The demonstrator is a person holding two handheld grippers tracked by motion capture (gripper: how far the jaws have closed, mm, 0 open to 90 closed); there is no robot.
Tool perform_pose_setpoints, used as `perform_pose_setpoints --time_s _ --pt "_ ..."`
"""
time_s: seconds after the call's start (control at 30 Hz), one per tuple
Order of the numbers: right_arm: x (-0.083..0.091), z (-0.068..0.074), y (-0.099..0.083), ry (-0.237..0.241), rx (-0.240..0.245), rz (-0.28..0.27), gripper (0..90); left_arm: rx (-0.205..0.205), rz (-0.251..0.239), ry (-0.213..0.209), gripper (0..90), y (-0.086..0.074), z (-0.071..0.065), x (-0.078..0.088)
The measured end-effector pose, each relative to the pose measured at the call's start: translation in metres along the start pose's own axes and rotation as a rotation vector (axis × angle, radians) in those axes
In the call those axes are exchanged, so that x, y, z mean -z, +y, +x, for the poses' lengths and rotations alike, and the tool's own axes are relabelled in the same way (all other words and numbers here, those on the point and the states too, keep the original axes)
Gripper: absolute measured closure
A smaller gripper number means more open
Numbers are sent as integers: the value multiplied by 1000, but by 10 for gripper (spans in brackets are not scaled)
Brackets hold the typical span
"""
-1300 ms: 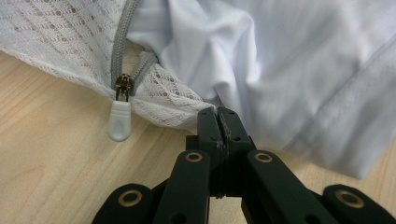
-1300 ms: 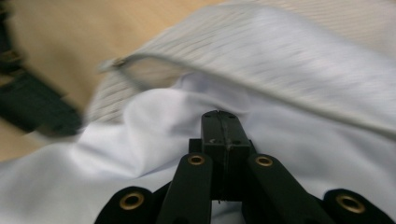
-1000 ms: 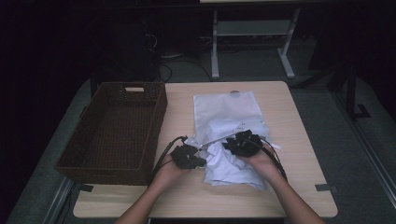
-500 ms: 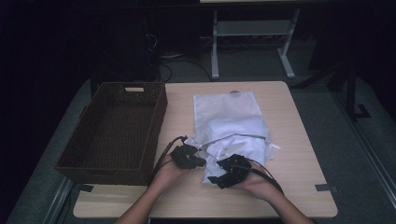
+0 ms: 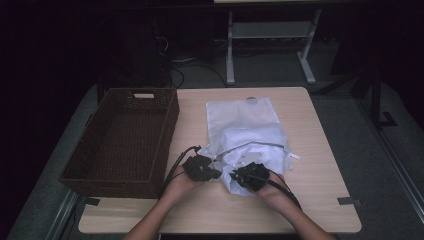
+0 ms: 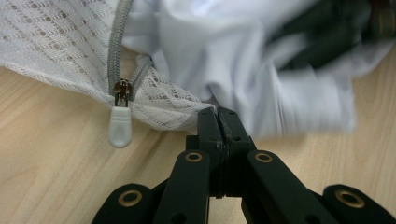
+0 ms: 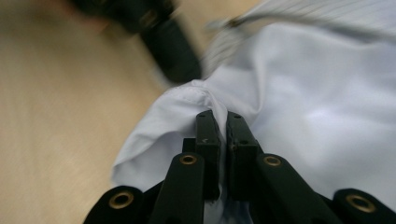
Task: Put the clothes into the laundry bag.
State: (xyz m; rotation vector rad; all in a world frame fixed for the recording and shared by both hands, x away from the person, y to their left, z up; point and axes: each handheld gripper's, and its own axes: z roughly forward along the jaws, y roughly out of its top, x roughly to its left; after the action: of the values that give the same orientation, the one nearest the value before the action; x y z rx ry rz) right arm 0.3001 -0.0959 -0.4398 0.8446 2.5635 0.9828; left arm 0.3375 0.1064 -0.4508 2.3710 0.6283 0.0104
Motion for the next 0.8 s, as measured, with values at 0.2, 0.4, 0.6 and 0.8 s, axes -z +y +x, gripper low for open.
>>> perform_pose_setpoints --time_s 0.2,0.4,0.6,0.8 --pt "-17 -31 11 -98 -105 3 851 -16 13 -14 895 1 -2 -2" --pt "-24 -44 12 -102 -165 -6 825 -20 13 -14 894 1 -2 -3" --pt "-4 -40 5 -36 -133 -49 614 -24 16 -18 891 1 -3 -4" --pt "33 -31 -5 21 -105 -96 512 -24 17 -14 889 1 -3 -5"
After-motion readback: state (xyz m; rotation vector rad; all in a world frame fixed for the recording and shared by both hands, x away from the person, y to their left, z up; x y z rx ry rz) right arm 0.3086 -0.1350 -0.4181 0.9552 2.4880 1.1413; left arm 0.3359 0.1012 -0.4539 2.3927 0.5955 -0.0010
